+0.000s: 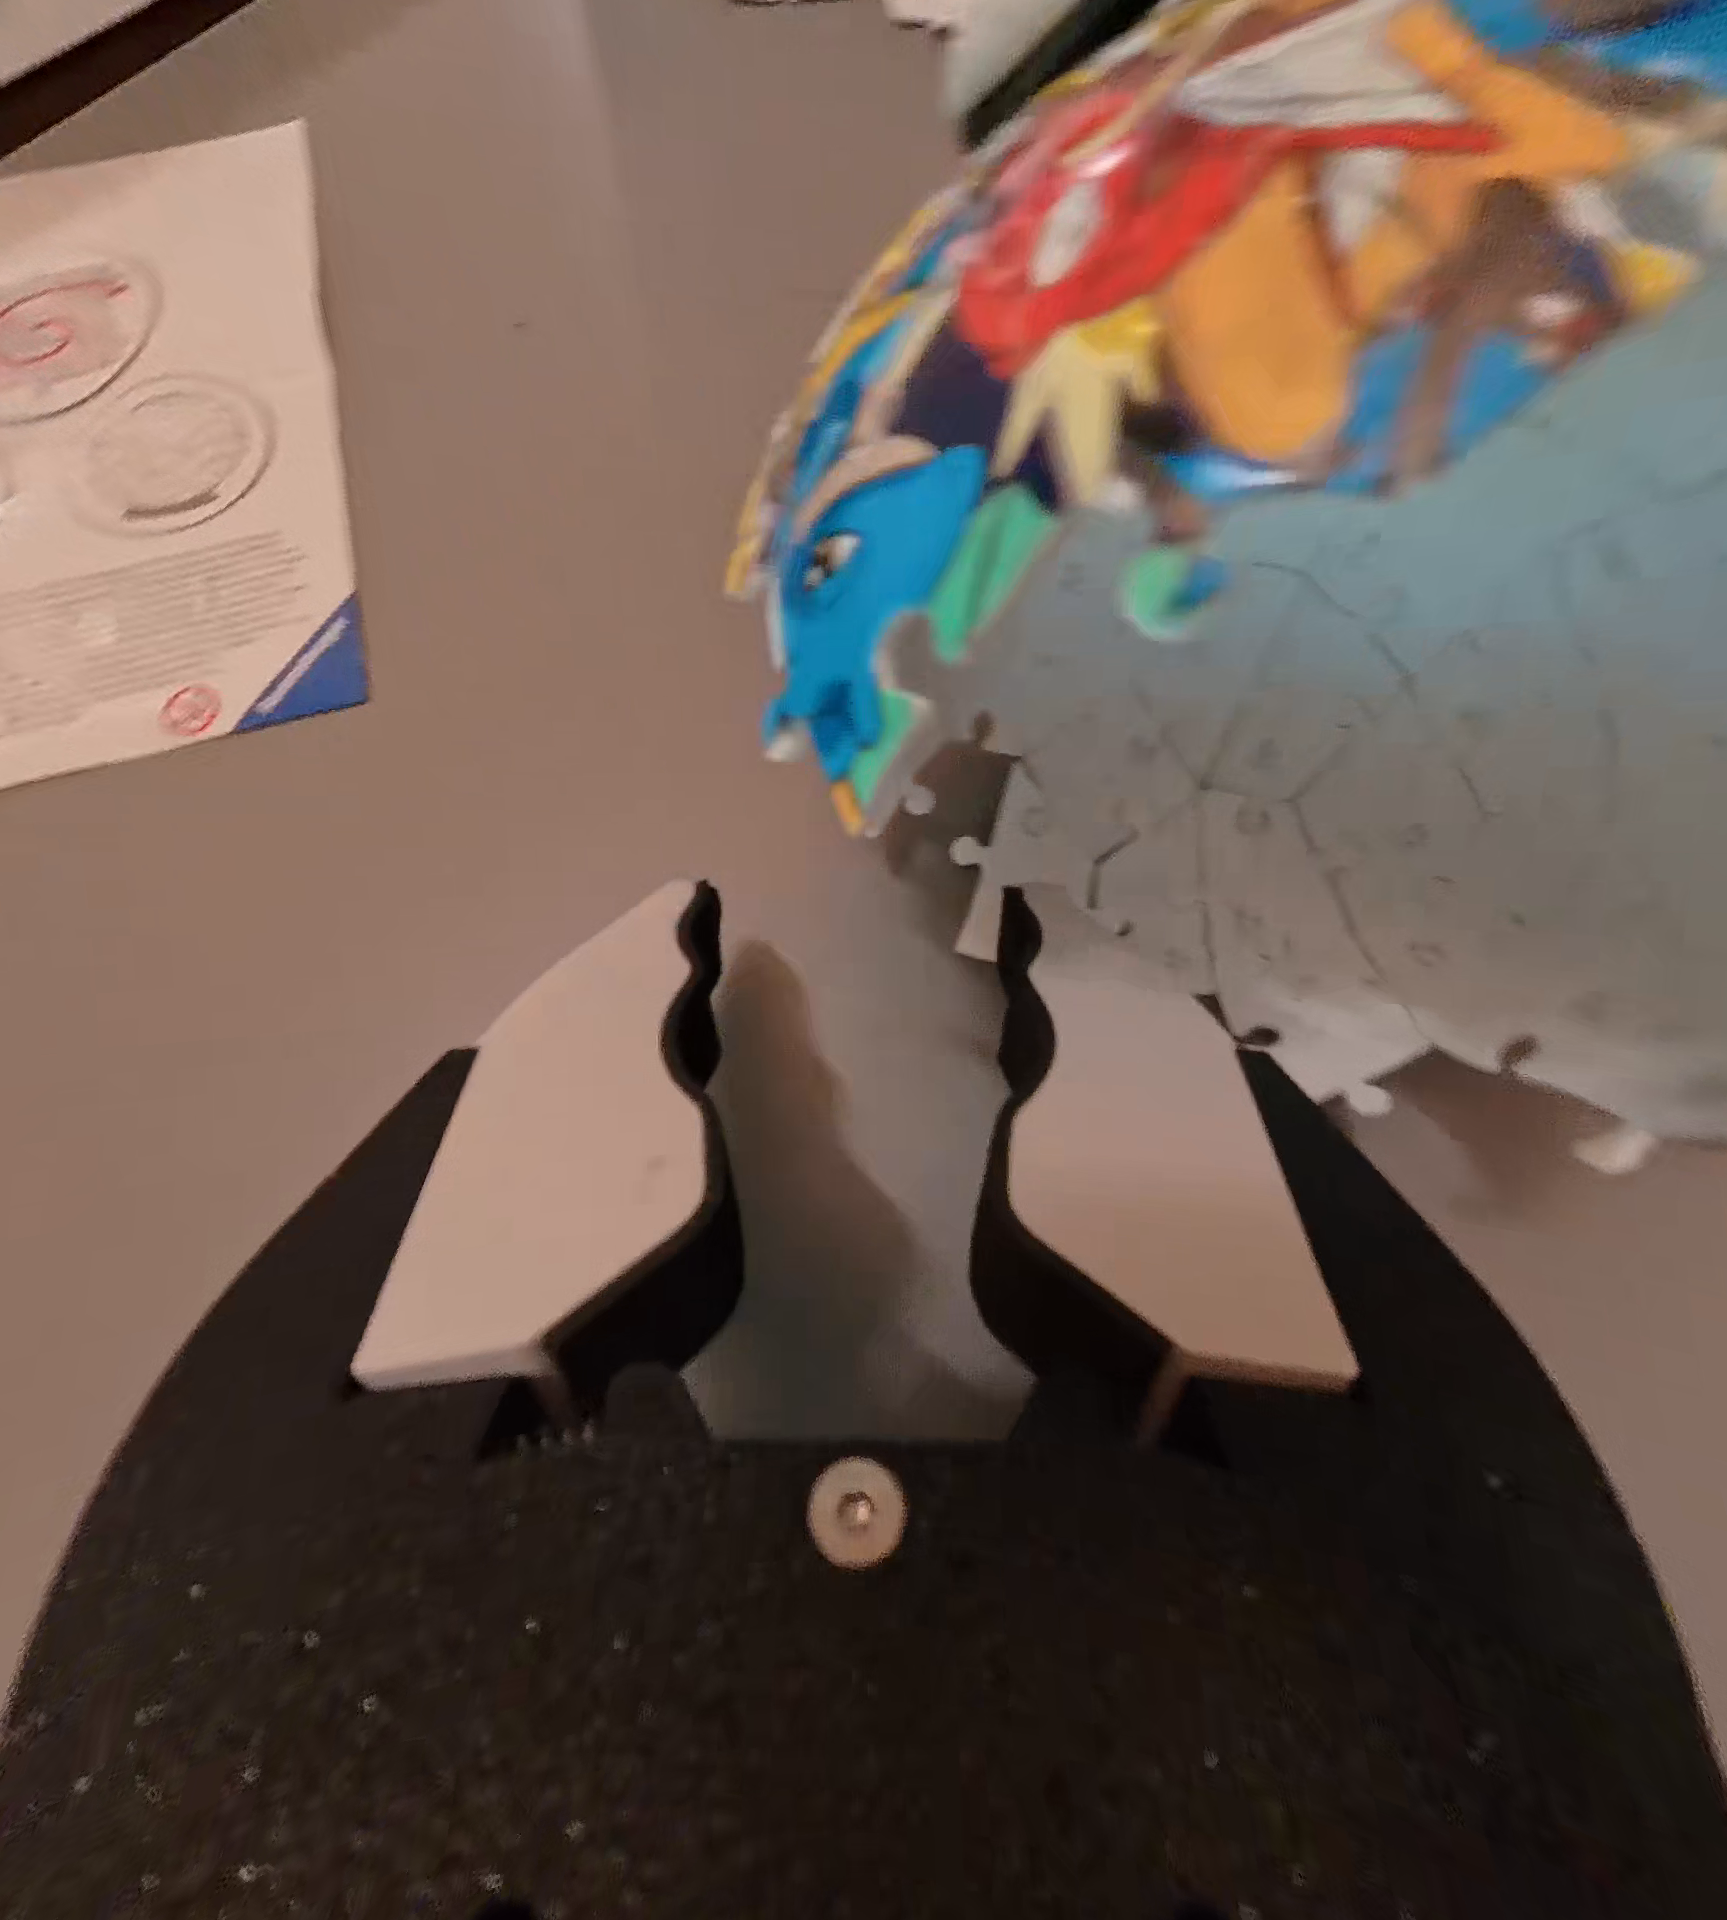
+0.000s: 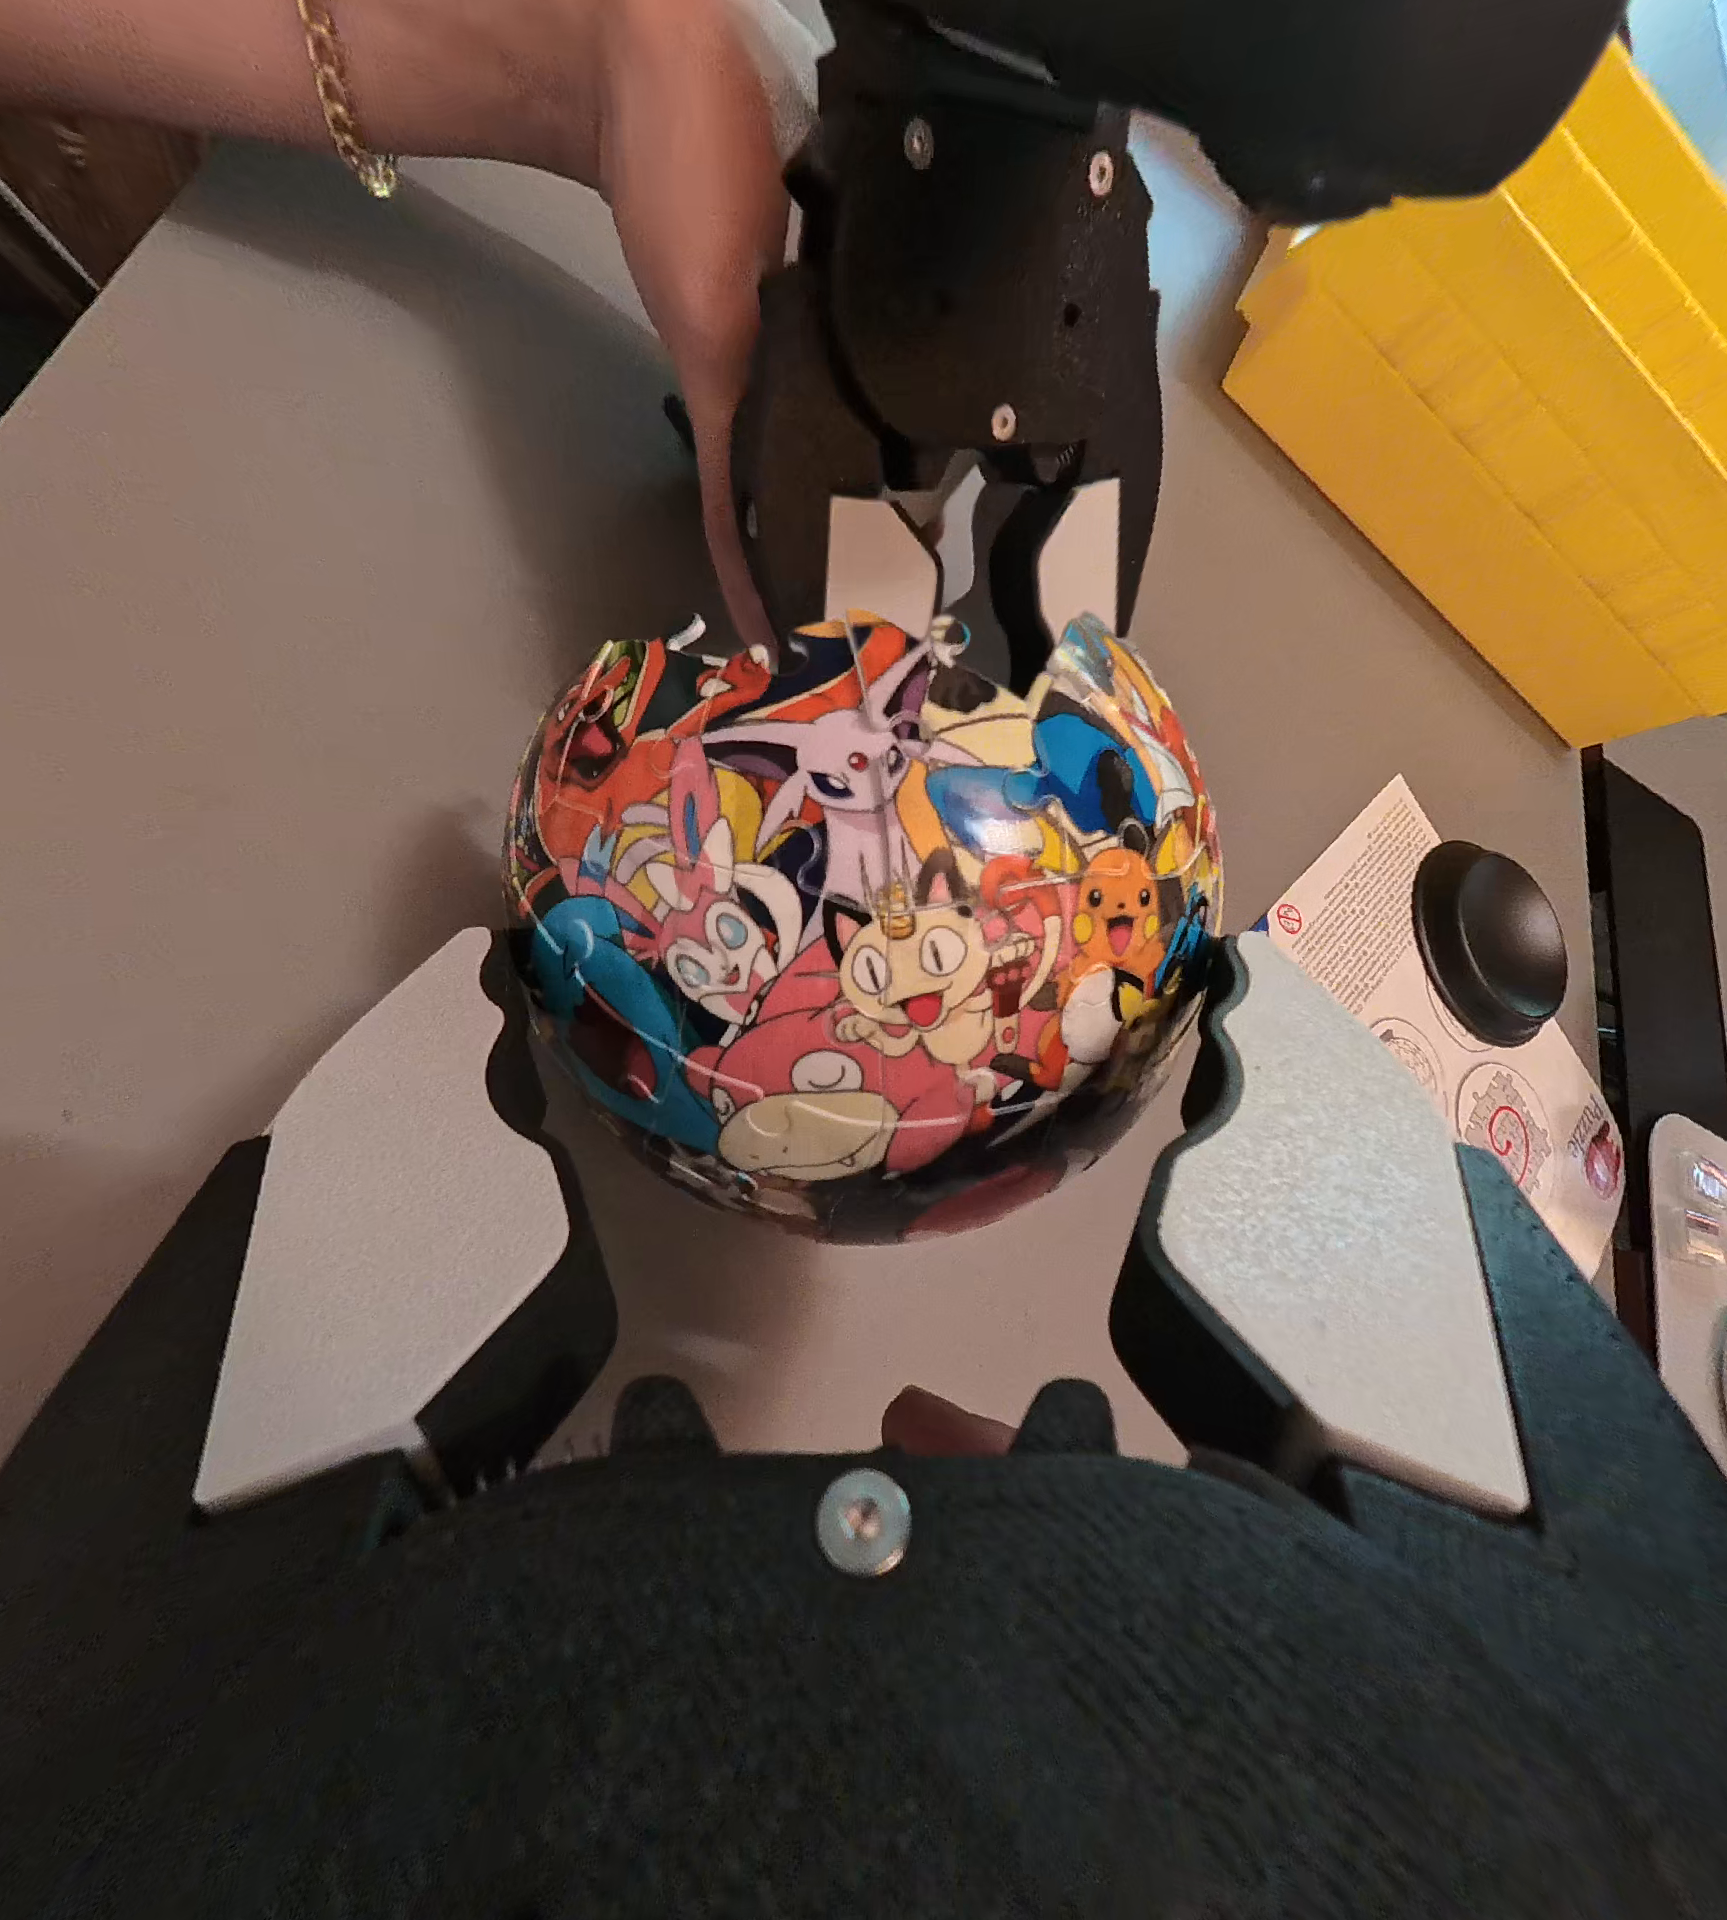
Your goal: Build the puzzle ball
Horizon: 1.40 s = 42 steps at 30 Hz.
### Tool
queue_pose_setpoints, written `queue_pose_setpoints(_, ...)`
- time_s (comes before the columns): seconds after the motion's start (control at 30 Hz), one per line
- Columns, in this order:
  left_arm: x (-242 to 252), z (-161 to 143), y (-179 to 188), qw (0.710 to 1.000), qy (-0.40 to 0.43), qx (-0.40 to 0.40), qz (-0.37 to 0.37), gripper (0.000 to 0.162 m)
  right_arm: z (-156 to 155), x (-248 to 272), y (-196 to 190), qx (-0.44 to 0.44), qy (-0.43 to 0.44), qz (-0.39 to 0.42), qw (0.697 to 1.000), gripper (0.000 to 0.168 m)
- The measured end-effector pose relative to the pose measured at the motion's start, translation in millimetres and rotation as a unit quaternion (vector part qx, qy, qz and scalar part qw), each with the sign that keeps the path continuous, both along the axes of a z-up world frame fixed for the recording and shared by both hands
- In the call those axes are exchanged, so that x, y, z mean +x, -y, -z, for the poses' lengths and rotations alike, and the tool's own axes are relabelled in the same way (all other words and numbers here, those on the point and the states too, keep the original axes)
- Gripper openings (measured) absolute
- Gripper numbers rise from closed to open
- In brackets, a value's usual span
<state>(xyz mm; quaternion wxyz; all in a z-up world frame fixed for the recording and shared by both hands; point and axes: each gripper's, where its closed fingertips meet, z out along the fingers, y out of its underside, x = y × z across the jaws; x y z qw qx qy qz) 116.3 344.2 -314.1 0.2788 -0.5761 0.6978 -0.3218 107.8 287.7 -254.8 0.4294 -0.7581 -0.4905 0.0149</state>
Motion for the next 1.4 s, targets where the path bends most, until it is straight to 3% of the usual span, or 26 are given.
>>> queue_pose_setpoints(0.07, 1.2, 3.7, -4.4, 1.0, -0.01, 0.014, -0.017, 0.062, -0.4, -0.7, -0.8, 0.0, -0.005, -0.001, 1.0, 0.122)
queue_pose_setpoints(0.27, 8.6, 13.7, -0.3, 0.999, -0.045, 0.012, -0.018, 0.072, -0.7, -0.6, -2.6, -0.004, -0.015, -0.001, 1.0, 0.122)
queue_pose_setpoints(0.57, 11.0, 14.9, 8.3, 0.998, -0.052, -0.015, -0.025, 0.064, -2.5, 0.6, -3.7, 0.002, -0.027, 0.005, 1.0, 0.122)
queue_pose_setpoints(0.73, 10.7, 16.0, 11.0, 0.998, -0.057, -0.022, -0.023, 0.058, -19.3, 4.6, -11.6, 0.05, -0.072, 0.024, 0.996, 0.108)
queue_pose_setpoints(1.13, 10.4, 16.7, 15.9, 0.998, -0.057, -0.019, -0.008, 0.068, -7.0, 2.5, -10.0, 0.035, -0.061, 0.03, 0.997, 0.134)
queue_pose_setpoints(1.4, 8.6, 16.6, 15.8, 0.998, -0.058, -0.02, -0.033, 0.068, -14.8, -15.2, 3.2, 0.032, -0.055, -0.008, 0.998, 0.121)
